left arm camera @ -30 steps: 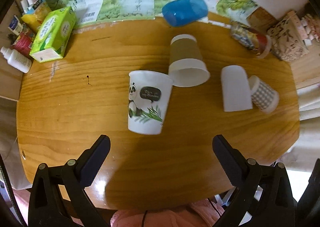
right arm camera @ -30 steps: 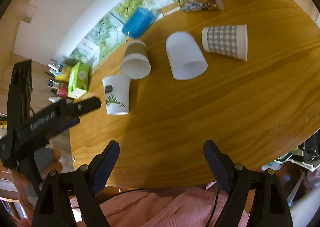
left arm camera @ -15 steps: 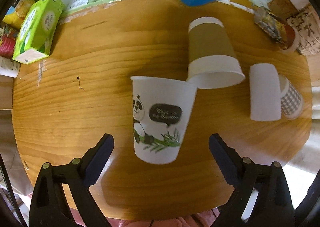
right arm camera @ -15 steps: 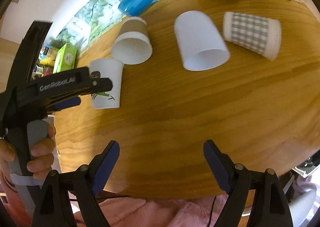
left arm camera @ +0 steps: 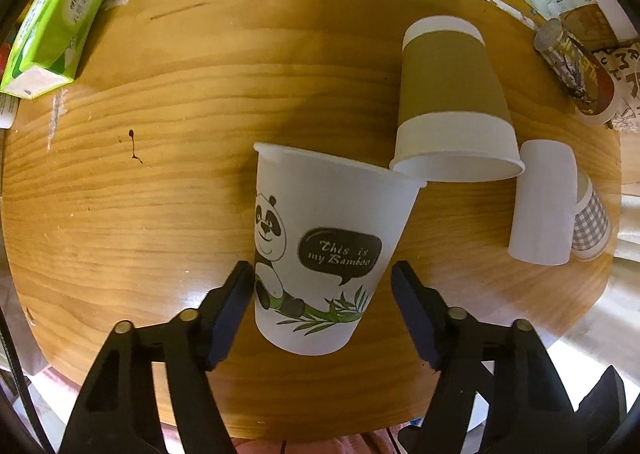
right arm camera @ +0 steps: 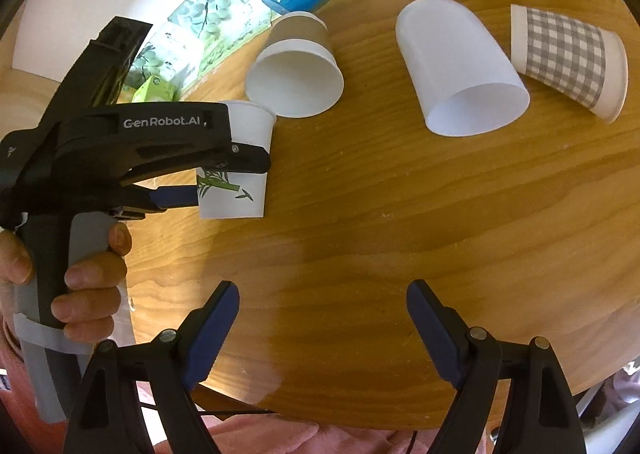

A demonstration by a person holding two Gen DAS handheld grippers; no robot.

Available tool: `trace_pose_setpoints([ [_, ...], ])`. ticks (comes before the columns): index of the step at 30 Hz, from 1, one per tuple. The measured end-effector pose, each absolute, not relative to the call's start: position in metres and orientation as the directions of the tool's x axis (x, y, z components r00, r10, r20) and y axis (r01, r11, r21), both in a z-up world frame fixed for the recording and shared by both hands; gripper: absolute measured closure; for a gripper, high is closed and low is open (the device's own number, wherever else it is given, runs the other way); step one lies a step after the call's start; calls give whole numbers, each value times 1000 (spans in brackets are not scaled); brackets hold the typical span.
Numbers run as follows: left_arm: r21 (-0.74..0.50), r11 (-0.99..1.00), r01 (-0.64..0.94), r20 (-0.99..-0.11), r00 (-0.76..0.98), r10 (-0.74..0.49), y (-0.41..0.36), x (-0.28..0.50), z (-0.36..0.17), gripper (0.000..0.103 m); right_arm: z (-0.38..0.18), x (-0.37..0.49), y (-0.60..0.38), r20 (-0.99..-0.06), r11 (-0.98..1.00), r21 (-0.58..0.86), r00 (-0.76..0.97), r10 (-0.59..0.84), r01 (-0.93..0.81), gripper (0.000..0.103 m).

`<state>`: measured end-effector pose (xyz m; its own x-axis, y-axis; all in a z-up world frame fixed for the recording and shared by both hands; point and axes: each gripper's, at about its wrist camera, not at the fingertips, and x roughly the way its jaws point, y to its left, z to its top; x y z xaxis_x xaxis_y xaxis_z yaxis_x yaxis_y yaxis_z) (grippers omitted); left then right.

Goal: Flip cup upright
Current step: 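Close the left gripper around the panda cup's body, then lift the panda cup with the left gripper and rotate it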

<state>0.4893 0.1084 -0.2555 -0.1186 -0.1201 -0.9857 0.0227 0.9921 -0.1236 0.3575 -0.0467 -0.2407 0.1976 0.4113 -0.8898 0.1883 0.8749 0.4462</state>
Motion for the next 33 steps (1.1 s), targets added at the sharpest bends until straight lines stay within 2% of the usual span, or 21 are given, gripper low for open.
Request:
trace_pose_setpoints([
  [1, -113, 993, 28, -987, -121, -109, 108, 489, -256, 38, -241, 356, -48, -887, 872, 452, 198, 416, 191, 17],
  [19, -113, 986, 118, -992, -65, -106, 77, 445, -232, 39, -229, 338, -55, -845, 847, 508, 277, 457, 152, 17],
  [33, -147, 975, 169, -989, -55, -140, 41, 396, -212, 39, -215, 300, -80, -846, 866, 484, 323, 425, 128, 17],
])
